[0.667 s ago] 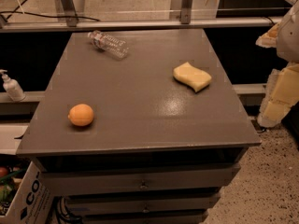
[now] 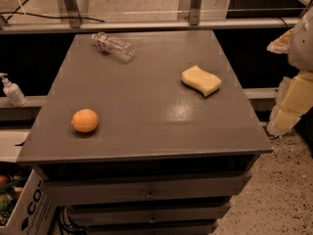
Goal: Pick sponge
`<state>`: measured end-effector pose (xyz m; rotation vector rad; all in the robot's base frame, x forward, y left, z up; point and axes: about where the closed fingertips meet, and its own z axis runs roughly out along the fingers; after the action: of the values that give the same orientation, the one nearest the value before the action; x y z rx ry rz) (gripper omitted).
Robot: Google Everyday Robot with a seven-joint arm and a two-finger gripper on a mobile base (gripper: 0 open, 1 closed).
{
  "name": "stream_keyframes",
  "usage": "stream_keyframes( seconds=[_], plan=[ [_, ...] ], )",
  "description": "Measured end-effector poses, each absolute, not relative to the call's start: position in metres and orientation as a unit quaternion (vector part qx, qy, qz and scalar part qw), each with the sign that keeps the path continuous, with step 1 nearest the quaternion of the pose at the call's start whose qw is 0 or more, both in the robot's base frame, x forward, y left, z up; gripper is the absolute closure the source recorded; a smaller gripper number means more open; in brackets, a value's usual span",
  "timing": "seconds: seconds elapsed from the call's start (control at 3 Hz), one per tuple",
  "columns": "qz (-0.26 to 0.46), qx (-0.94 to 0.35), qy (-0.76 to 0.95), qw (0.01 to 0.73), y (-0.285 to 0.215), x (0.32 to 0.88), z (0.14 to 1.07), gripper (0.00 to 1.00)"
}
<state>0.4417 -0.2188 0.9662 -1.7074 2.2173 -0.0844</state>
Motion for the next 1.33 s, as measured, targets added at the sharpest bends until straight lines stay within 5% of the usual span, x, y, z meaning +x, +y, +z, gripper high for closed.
stream_keyframes(
  seconds=[1.33],
  plan=[
    [0.023,-0.517,0.810,0.276,-0.235,0.557,0.884,0.00]
  ],
)
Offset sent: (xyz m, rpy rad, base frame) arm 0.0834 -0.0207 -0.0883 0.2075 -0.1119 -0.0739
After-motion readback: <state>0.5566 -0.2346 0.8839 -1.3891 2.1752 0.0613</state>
